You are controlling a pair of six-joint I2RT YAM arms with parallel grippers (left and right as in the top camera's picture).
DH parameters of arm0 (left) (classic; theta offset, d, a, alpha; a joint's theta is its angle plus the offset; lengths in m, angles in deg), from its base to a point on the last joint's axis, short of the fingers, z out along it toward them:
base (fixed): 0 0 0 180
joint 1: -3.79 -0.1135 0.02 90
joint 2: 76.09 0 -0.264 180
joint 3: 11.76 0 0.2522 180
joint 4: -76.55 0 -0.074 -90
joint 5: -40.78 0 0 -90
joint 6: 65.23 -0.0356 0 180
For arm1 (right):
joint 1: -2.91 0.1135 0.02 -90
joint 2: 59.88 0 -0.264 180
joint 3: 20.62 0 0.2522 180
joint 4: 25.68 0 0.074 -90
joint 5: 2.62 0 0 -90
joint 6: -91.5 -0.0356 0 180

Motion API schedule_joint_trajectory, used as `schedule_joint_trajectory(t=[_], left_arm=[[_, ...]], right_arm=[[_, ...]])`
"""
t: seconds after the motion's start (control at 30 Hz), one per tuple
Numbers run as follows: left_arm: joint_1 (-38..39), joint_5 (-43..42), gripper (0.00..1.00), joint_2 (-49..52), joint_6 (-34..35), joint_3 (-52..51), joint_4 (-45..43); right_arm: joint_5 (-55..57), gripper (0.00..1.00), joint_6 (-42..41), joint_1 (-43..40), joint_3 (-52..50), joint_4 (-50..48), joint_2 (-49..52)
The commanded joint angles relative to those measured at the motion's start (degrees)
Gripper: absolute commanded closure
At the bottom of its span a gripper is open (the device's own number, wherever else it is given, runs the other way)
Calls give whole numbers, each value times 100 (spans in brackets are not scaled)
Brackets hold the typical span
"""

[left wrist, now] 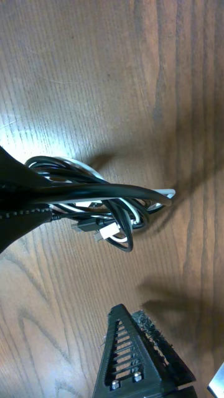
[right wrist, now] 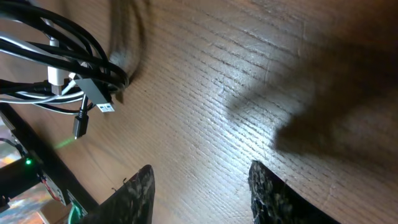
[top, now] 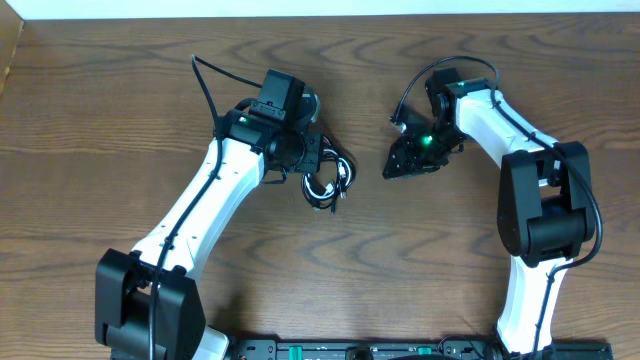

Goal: Untangle cables

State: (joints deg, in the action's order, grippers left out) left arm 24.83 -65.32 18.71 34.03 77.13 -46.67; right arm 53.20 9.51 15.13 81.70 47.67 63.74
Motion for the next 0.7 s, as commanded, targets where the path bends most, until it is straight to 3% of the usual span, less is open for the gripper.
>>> schedule_joint_trajectory(t=[0.0, 0.13, 0.23, 0.37, 0.67], left_arm=[[-17, -87, 92, -9, -85, 74, -76], [-17, -907, 92, -9, -522, 74, -289], [-15, -1257, 93, -9, -807, 74, -389], [-17, -2114, 92, -9, -1810, 74, -310], [-9, -2251, 92, -9, -2129, 52, -278]], right_arm=[[-136, 57, 83, 35, 24, -7, 70], [-444, 56, 116, 98, 24, 52, 68], [-1095, 56, 699, 162, 24, 151, 68], [-1576, 57, 1010, 116, 24, 175, 68], [-2116, 57, 1436, -50, 24, 330, 68]])
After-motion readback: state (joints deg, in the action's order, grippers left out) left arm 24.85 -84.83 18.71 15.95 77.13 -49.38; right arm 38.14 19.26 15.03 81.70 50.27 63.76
